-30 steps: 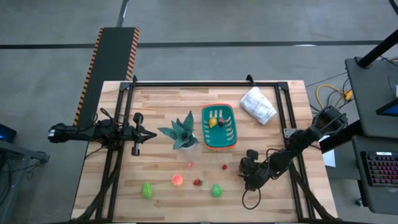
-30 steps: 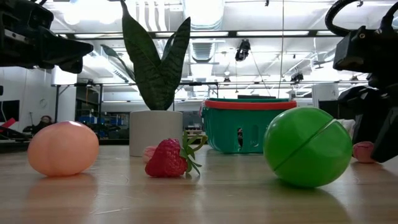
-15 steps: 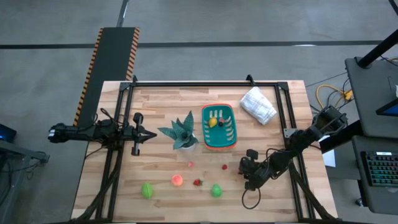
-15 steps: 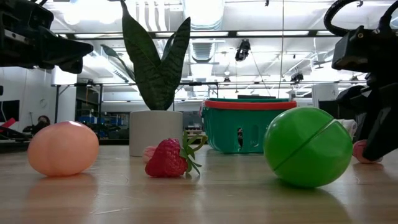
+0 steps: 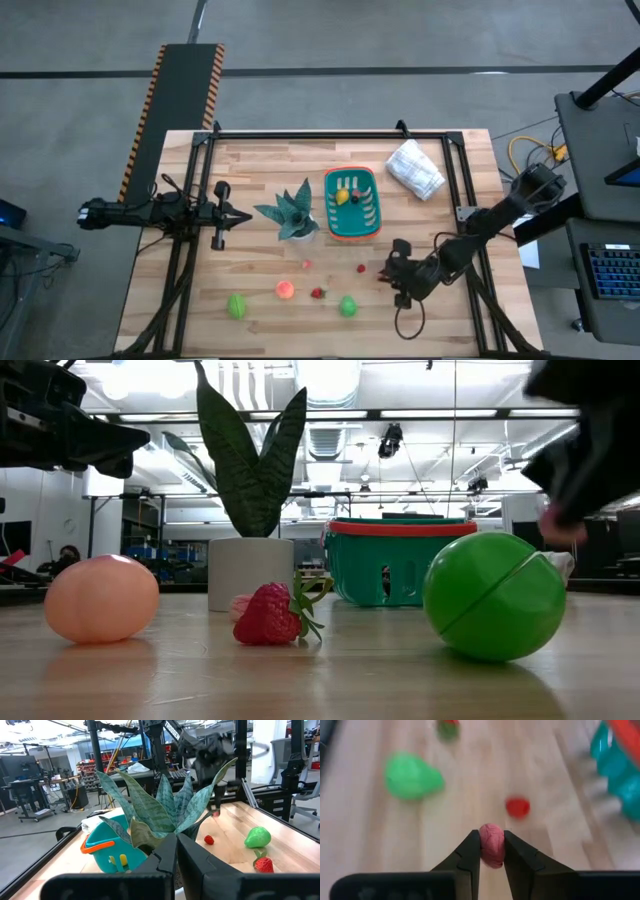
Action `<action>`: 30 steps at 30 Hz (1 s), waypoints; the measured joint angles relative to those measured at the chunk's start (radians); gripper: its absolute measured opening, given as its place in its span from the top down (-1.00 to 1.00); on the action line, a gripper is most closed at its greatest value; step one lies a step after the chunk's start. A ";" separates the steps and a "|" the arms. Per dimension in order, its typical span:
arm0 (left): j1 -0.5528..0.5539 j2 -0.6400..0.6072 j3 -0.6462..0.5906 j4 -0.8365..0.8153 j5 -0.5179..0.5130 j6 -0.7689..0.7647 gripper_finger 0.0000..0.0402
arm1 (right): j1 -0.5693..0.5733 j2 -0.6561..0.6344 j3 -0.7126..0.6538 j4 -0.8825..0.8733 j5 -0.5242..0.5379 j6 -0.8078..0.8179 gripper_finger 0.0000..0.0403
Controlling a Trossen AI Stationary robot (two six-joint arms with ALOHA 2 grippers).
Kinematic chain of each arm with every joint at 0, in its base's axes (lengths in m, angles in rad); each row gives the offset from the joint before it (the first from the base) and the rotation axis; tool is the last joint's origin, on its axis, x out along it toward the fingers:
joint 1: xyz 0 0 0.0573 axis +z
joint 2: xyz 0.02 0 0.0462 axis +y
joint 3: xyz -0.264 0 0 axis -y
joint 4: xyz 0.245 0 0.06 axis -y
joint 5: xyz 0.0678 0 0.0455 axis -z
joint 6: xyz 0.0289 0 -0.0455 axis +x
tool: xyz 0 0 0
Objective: Build produce basket
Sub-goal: Put the right peach into the basket
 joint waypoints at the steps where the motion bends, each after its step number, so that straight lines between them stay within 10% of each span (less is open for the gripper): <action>1: 0.000 0.000 0.000 0.000 0.000 0.000 1.00 | 0.000 -0.017 0.012 0.002 0.004 -0.020 0.70; 30: 0.000 0.001 0.000 0.000 0.000 0.000 1.00 | 0.000 -0.533 0.095 0.273 -0.037 -1.006 0.70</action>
